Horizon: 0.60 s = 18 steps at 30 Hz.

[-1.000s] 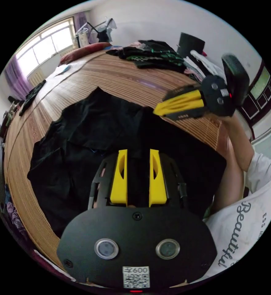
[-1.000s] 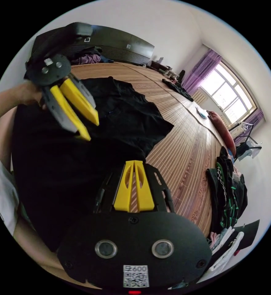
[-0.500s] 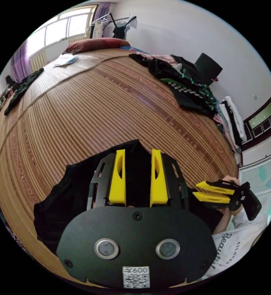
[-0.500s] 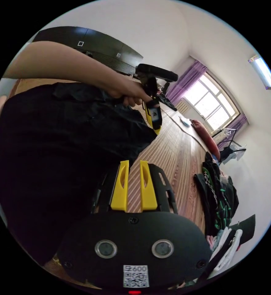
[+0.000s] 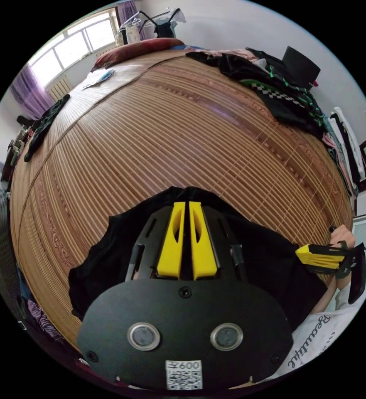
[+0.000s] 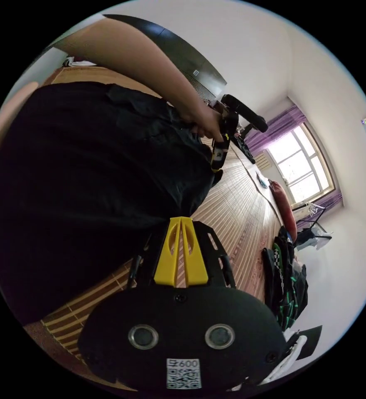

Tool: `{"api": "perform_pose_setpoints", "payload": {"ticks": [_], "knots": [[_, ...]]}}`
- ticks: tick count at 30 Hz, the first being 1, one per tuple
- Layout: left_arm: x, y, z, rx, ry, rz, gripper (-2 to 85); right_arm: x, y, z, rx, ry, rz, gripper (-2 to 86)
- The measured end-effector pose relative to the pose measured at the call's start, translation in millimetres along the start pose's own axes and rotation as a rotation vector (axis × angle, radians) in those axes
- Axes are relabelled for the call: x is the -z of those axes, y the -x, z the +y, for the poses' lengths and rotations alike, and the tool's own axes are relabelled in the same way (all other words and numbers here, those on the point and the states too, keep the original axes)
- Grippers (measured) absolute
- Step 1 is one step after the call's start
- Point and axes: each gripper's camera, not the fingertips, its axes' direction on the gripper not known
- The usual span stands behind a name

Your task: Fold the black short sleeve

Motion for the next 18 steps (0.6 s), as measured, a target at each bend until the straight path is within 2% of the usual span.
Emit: {"api": "perform_pose_setpoints", "payload": {"ticks": [5,9,13,14,16,18], "knots": [[53.4,35.7,24.1,0.079,-0.090,-0.094,12.2,5.3,-30.5,2.4,-0.064,-0.016,-0.086,-0.8],[59.6,43.4,54.4,-0.011,0.011,0.064,12.4,12.9,-57.1,4.8,-0.156,-0.008,-0.098,-0.8],[36.2,26.9,79.0,-0.066,0.112,-0.056,11.7,22.6,-82.1,-3.2,-0.333,-0.131,-0.067,-0.9],[37.2,24.3,84.2,-0.062,0.069,-0.075,11.0,21.0,-80.7,-11.2,-0.327,-0.148,-0.097,-0.9],[40.8,23.0,86.8,-0.049,0.049,-0.083,9.4,8.7,-73.0,-25.2,-0.289,-0.100,-0.117,-0.9],[41.7,21.0,86.6,-0.063,0.063,-0.076,7.4,-10.3,-62.9,-39.6,-0.228,0.029,-0.080,-0.9]]}}
